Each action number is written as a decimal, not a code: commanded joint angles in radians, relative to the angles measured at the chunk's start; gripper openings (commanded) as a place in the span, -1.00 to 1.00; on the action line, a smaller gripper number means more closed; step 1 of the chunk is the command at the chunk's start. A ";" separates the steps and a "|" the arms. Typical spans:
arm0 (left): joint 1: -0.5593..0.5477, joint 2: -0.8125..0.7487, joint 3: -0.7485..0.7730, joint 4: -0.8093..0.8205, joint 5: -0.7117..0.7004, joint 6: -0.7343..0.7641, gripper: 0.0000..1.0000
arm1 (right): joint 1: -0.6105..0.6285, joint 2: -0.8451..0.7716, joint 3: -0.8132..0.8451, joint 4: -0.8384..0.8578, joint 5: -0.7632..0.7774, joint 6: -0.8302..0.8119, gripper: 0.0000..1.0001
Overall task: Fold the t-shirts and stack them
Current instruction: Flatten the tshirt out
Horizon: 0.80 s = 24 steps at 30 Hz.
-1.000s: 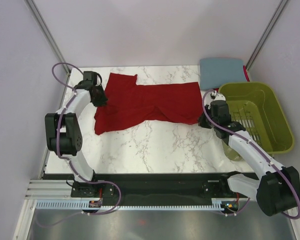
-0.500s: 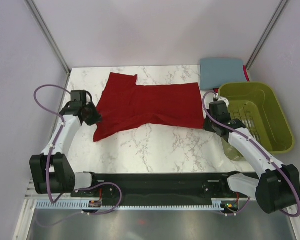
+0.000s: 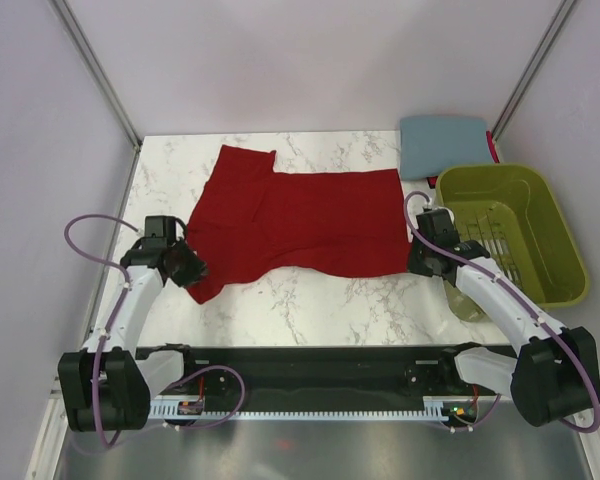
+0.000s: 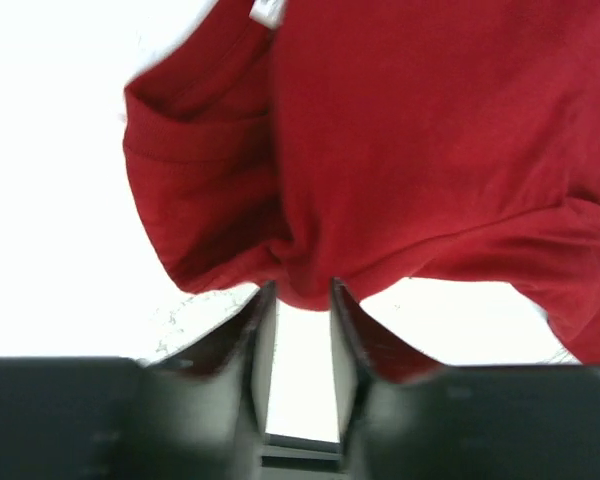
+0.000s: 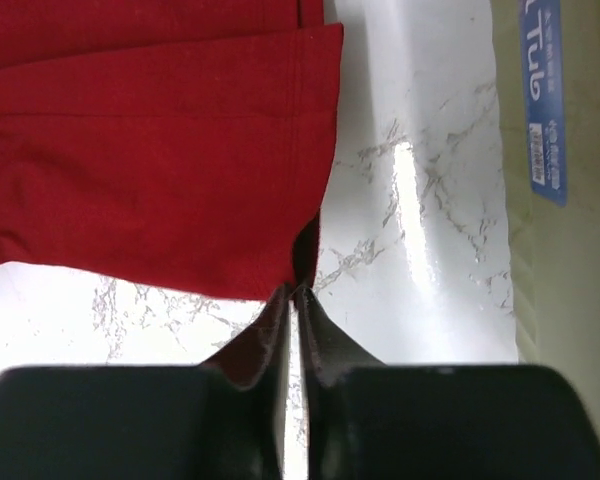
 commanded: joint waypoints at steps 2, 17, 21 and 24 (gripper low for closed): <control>0.002 -0.001 0.153 0.024 -0.027 0.136 -0.19 | -0.001 -0.005 0.029 -0.049 -0.009 0.018 -0.54; 0.069 0.544 0.385 0.266 0.018 0.351 0.04 | 0.000 -0.022 0.072 -0.017 -0.054 0.021 -0.33; 0.097 0.631 0.434 0.286 0.028 0.331 -0.06 | -0.001 -0.011 0.079 -0.012 -0.055 0.012 -0.35; 0.099 0.691 0.466 0.294 0.042 0.339 -0.12 | -0.001 -0.009 0.078 -0.007 -0.057 0.012 -0.36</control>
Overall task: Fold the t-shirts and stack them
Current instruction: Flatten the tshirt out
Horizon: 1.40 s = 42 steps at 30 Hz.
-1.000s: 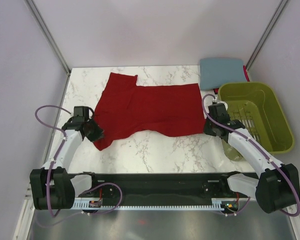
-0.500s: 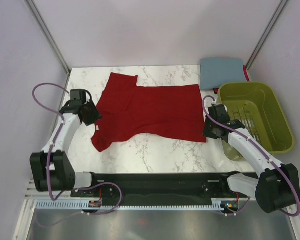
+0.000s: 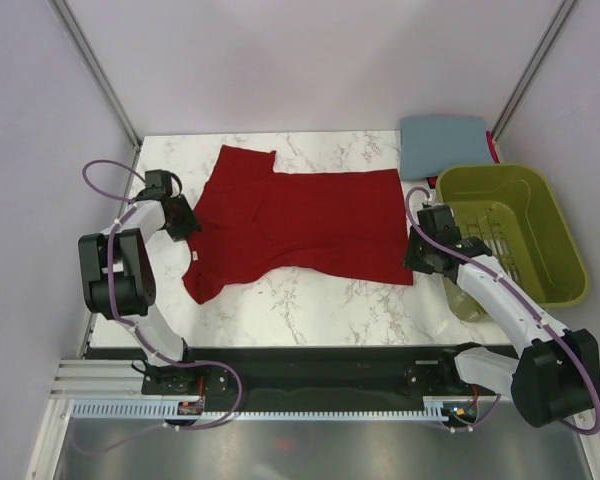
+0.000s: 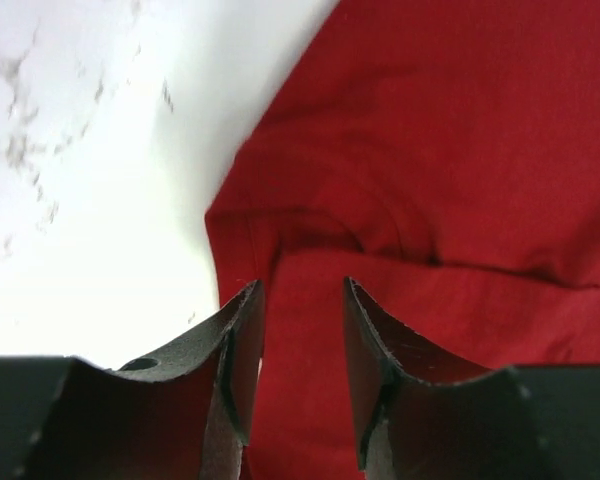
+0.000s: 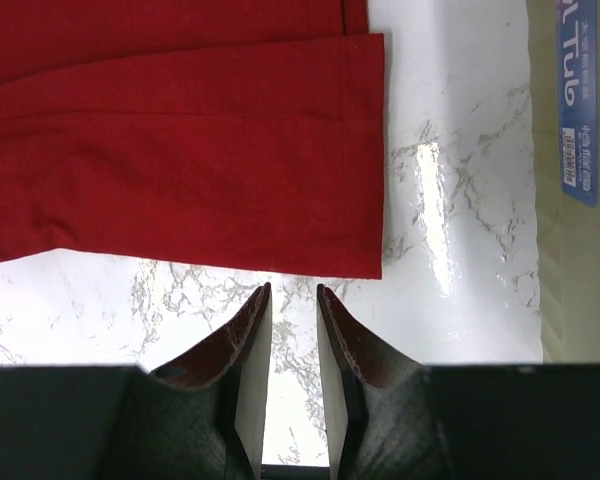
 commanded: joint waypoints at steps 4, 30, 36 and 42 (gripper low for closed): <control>0.002 0.075 0.070 0.086 0.057 0.052 -0.18 | -0.001 0.011 0.044 0.029 -0.008 -0.008 -0.37; -0.003 0.140 0.088 0.053 -0.029 0.107 -0.42 | -0.001 0.057 0.064 0.058 -0.017 0.003 -0.40; -0.010 0.111 0.084 0.019 -0.032 0.104 -0.44 | -0.001 0.065 0.067 0.057 -0.017 0.006 -0.37; -0.018 0.080 0.068 0.020 -0.035 0.126 -0.39 | -0.001 0.046 0.064 0.057 -0.029 0.018 -0.37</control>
